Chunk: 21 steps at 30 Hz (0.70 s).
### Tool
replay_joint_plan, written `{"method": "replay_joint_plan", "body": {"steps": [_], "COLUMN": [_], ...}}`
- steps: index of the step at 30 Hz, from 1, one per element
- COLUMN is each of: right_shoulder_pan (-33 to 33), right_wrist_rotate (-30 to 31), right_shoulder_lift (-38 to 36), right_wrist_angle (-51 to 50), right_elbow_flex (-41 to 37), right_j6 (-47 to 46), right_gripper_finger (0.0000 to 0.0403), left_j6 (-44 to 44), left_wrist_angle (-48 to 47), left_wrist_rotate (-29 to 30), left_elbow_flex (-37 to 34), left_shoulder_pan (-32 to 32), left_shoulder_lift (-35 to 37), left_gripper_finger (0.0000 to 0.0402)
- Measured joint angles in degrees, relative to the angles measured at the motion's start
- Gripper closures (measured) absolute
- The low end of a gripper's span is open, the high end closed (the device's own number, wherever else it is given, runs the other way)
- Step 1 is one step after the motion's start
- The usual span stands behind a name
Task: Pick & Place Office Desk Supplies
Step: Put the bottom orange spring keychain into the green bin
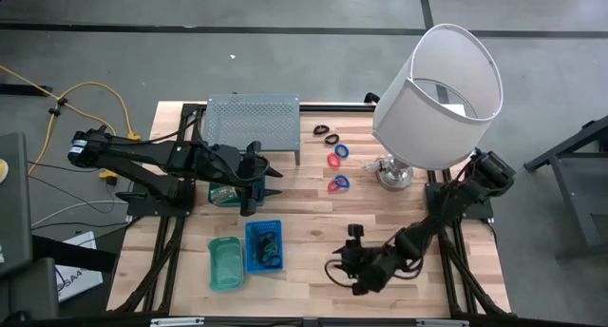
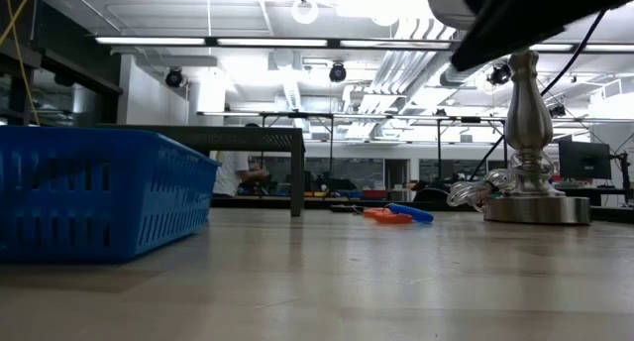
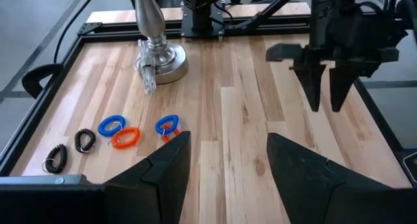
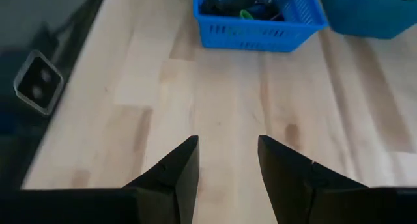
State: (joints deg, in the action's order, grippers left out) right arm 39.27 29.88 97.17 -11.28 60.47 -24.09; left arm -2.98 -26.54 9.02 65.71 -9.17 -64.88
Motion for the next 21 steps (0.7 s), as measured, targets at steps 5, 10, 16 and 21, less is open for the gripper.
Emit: {"method": "replay_joint_plan", "body": {"steps": [5,10,16,21], "right_shoulder_pan": [2.13,2.75,2.33,2.17], "right_wrist_rotate": [4.91,7.70,11.40,18.33], "right_shoulder_lift": [1.17,4.68,10.67,15.36], "right_wrist_angle": [-10.21,-20.12,-28.14,-33.39], "right_elbow_flex": [5.36,13.64,19.17,21.06], "right_j6": [-1.24,-1.40,-1.23,-1.69], "right_gripper_finger": [0.0257,0.0257,0.0257,0.0257], "left_j6": [0.02,0.00,0.02,0.01], "left_wrist_angle": [0.00,0.06,0.06,0.08], "left_wrist_rotate": [0.00,0.02,0.00,0.00], "left_elbow_flex": [0.00,0.00,0.00,0.00], "left_shoulder_pan": [0.00,0.00,0.00,0.00], "left_shoulder_lift": [0.00,0.00,0.00,0.00], "left_gripper_finger": [0.0208,0.0208,0.0208,0.0208]}}
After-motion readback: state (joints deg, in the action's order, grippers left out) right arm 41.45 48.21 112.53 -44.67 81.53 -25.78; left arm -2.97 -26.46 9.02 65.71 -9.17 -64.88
